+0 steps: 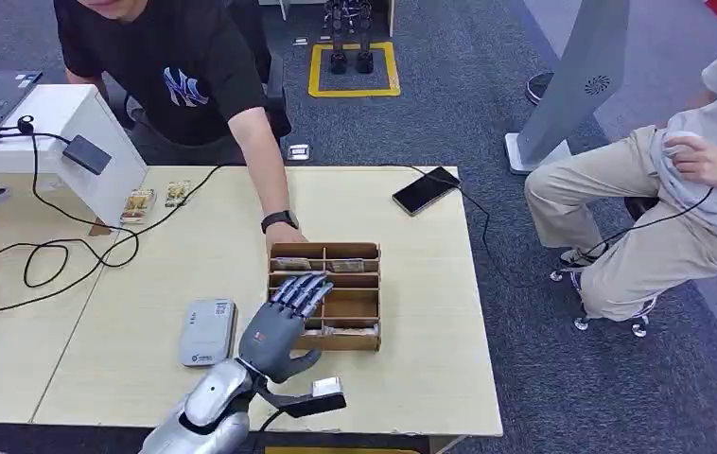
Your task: Pass the card to the sensor for recognition and then transmit it.
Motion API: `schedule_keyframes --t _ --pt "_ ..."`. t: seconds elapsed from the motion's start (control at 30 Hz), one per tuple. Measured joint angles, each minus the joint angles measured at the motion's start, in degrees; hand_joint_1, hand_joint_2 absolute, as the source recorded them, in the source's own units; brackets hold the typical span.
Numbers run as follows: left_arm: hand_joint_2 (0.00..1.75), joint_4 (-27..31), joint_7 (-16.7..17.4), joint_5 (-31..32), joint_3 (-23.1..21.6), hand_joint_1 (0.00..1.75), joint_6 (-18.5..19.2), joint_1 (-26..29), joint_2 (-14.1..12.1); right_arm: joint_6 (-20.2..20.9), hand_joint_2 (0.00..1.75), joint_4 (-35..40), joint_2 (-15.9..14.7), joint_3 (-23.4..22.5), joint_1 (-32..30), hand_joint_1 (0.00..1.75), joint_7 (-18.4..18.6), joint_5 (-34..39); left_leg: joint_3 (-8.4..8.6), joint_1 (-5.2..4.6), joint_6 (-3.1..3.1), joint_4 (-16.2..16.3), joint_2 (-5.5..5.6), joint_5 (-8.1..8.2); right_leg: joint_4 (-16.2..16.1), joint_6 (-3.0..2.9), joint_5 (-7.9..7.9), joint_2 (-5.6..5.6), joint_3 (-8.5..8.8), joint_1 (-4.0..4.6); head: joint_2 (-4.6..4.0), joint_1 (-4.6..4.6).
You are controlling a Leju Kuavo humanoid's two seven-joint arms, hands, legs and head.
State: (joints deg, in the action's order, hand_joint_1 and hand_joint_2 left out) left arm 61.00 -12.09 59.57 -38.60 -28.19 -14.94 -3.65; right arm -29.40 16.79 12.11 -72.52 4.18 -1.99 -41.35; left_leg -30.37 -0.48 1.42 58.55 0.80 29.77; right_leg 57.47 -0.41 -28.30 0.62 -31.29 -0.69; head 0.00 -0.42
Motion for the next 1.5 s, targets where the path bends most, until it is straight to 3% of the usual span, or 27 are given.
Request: schedule_keyframes --t 0.13,0.4,0.8,1.1,1.5 --pt "1.75 -0.6 3.6 4.3 0.0 0.0 -5.3 -0.2 0.0 0.0 1.75 0.0 0.0 0.0 0.0 0.0 0.2 0.0 0.0 0.0 0.0 0.0 0.0 0.0 0.0 0.0 0.0 0.0 0.0 0.0 0.0 0.0" --pt "1.75 -0.9 4.5 5.7 0.0 0.0 -10.8 0.0 0.1 -0.2 1.75 -0.2 0.0 0.0 0.0 0.0 0.4 0.0 -0.01 0.01 0.0 0.0 0.0 0.0 0.0 0.0 0.0 -0.01 0.0 0.0 0.0 0.0" --pt "1.75 -0.9 3.3 6.5 0.0 0.0 -10.8 0.7 0.2 -0.2 1.75 -0.3 0.0 0.0 0.0 0.0 0.7 0.0 -0.01 0.0 0.0 0.0 0.01 0.0 0.0 0.0 0.0 -0.01 0.0 0.0 0.0 0.0" --pt "1.75 -2.5 8.6 14.4 0.0 0.0 -10.8 0.5 0.1 -0.2 1.75 -0.3 0.0 0.0 0.0 0.0 0.8 -0.3 0.0 0.0 0.0 0.0 0.0 0.0 0.0 0.0 0.0 -0.01 0.0 0.0 0.0 0.0" --pt "1.75 -5.9 11.5 16.9 0.0 0.0 -11.1 0.1 0.1 -0.2 1.75 -0.4 0.0 0.0 0.0 0.0 1.0 -0.5 0.0 0.01 0.0 0.0 0.0 0.0 0.0 0.0 0.0 0.0 0.0 0.0 0.0 0.0"
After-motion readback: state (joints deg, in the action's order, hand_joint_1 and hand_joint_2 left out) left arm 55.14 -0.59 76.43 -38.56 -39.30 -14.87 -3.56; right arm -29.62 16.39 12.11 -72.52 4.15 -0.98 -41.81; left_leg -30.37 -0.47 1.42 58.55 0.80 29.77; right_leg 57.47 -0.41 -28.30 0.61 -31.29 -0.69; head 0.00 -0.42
